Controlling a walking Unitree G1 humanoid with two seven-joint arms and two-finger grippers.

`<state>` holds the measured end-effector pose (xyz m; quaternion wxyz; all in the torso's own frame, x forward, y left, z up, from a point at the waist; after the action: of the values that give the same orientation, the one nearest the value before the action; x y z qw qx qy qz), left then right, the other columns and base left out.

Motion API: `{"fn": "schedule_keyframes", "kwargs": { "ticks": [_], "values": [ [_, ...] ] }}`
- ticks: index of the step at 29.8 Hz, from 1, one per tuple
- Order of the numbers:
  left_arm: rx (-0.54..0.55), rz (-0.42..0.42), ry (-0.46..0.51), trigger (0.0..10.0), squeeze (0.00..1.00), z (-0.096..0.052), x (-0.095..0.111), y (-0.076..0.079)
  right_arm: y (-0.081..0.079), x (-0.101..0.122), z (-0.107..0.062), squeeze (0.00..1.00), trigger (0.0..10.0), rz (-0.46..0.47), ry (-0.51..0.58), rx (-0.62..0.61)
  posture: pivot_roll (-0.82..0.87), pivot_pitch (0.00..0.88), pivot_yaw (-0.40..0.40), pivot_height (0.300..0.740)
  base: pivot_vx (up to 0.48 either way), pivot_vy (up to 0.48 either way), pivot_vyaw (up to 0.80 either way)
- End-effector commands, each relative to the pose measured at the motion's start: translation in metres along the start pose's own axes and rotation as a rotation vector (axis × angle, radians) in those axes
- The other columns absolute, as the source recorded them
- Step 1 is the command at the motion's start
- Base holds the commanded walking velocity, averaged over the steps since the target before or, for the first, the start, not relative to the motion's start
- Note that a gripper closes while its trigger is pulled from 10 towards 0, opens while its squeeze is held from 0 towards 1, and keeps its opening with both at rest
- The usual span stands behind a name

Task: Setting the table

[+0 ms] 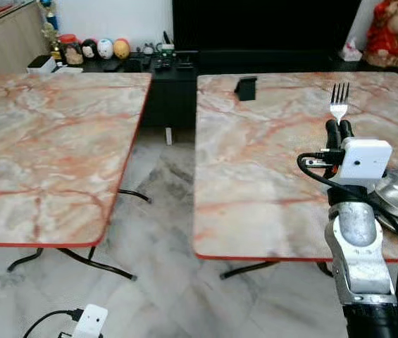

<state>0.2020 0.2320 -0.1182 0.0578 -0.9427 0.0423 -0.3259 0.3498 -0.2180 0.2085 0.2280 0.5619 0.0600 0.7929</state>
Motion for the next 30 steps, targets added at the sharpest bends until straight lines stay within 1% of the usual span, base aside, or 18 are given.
{"fn": "schedule_keyframes", "kwargs": {
  "ticks": [1,8,12,30],
  "values": [
    [0.014,0.001,-0.020,10.0,0.00,-0.0013,-0.0048,-0.0066,-0.0023,0.0100,0.0032,0.00,10.0,0.018,0.032,0.001,-0.03,0.000,0.024,0.740,0.000,-0.315,0.00],
    [0.012,0.004,-0.021,10.0,0.00,-0.0015,-0.0054,-0.0064,-0.0033,0.0103,0.0037,0.00,10.0,0.020,0.033,0.002,-0.03,0.000,0.024,0.740,0.000,-0.319,0.00],
    [0.011,0.005,-0.024,10.0,0.00,-0.0019,-0.0068,-0.0063,-0.0085,0.0123,0.0044,0.00,10.0,0.029,0.037,0.013,-0.04,0.000,0.024,0.740,0.000,-0.317,0.00],
    [0.009,0.002,-0.025,10.0,0.00,-0.0021,-0.0074,-0.0063,-0.0100,0.0089,0.0040,0.00,10.0,0.028,0.020,0.016,-0.03,0.000,0.023,0.740,0.000,-0.318,0.00]
  ]
}}
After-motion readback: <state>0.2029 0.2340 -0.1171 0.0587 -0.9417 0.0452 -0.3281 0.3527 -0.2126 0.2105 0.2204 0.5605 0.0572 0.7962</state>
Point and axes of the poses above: a point about 5 cm out from each wrist's last joint towards the gripper, its own z axis pointing out of the wrist towards the gripper, its own x axis along the axis of the wrist's last joint, y = z × x, the point moved 5 cm from there along z, pointing out of the wrist towards the gripper, and after that the axes turned 12 degrees about -z, right-handed, at the moved point
